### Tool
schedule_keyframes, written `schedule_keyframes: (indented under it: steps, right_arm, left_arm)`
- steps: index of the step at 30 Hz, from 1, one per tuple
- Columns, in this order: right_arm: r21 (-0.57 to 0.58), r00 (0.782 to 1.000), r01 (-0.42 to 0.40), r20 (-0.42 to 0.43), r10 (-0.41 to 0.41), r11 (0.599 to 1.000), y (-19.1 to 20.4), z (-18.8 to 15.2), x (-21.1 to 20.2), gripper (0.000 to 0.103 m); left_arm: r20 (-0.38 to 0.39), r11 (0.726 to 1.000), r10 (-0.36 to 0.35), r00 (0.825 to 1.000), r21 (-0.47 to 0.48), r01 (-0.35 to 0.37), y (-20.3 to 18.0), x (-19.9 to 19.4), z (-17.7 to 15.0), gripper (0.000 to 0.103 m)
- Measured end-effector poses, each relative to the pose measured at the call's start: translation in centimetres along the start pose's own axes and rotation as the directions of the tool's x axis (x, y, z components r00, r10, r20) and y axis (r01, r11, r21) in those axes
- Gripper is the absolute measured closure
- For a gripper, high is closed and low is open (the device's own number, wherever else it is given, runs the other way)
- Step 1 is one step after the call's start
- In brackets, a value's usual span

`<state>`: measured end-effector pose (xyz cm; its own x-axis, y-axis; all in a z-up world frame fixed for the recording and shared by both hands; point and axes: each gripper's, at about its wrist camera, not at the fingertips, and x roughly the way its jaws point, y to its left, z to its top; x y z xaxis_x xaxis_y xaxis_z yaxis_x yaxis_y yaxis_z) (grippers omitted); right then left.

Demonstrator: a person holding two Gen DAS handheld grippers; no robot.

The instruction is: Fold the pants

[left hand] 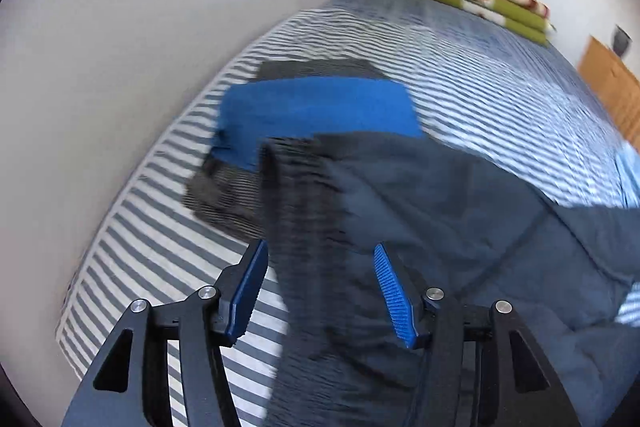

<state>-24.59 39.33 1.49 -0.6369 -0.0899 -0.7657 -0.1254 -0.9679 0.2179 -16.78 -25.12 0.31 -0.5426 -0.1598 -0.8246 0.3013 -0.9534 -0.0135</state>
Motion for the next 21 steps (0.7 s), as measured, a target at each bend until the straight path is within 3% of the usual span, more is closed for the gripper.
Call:
schedule_keyframes:
  steps: [3, 5, 9, 10, 14, 17, 18, 19, 20, 21]
  right_arm:
    - [-0.123, 0.995, -0.073, -0.084, 0.063, 0.99, 5.4, 0.7, 4.7, 0.044]
    - [-0.151, 0.979, -0.132, -0.172, 0.105, 0.98, 8.5, 0.7, 8.6, 0.042]
    - [-0.235, 0.952, -0.186, -0.283, 0.116, 0.954, 13.6, -0.8, 13.6, 0.042]
    - [-0.267, 0.946, -0.196, -0.304, 0.11, 0.944, 14.8, -1.5, 14.6, 0.042]
    - [-0.415, 0.942, -0.165, -0.335, 0.019, 0.895, 18.4, -3.5, 17.2, 0.041]
    - [-0.44, 0.942, -0.116, -0.332, -0.041, 0.891, 18.6, -3.9, 18.7, 0.041]
    - [-0.418, 0.937, -0.125, -0.347, -0.031, 0.9, 18.4, -3.8, 18.8, 0.042]
    - [-0.389, 0.936, -0.138, -0.352, -0.008, 0.911, 18.1, -3.6, 18.8, 0.049]
    - [-0.369, 0.937, -0.144, -0.349, 0.007, 0.918, 18.0, -3.4, 18.5, 0.07]
    - [-0.353, 0.937, -0.153, -0.35, 0.021, 0.923, 17.9, -3.1, 18.3, 0.083]
  left_arm:
    - [-0.076, 0.993, -0.096, 0.992, -0.08, 0.09, 2.6, 2.5, 1.3, 0.029]
    - [-0.086, 0.993, -0.086, 0.993, -0.084, 0.078, 2.9, 3.7, 1.8, 0.029]
    - [-0.062, 0.995, -0.07, 0.996, -0.075, 0.066, 2.4, 5.3, 3.0, 0.029]
    - [-0.064, 0.995, -0.065, 0.996, -0.078, 0.06, 2.3, 5.8, 3.2, 0.033]
    - [-0.054, 0.998, -0.011, 0.998, -0.067, 0.008, 1.6, 6.6, 3.1, 0.075]
    - [-0.034, 0.998, -0.014, 0.999, -0.067, 0.012, 2.0, 6.2, 2.7, 0.094]
    - [-0.028, 0.997, -0.024, 0.999, -0.077, 0.022, 2.3, 6.0, 2.7, 0.095]
    - [-0.025, 0.995, -0.038, 0.999, -0.09, 0.035, 2.8, 5.7, 2.7, 0.096]
    - [-0.019, 0.994, -0.048, 0.999, -0.103, 0.046, 3.0, 5.4, 2.7, 0.097]
    - [-0.008, 0.993, -0.053, 0.999, -0.11, 0.052, 3.3, 4.9, 2.6, 0.098]
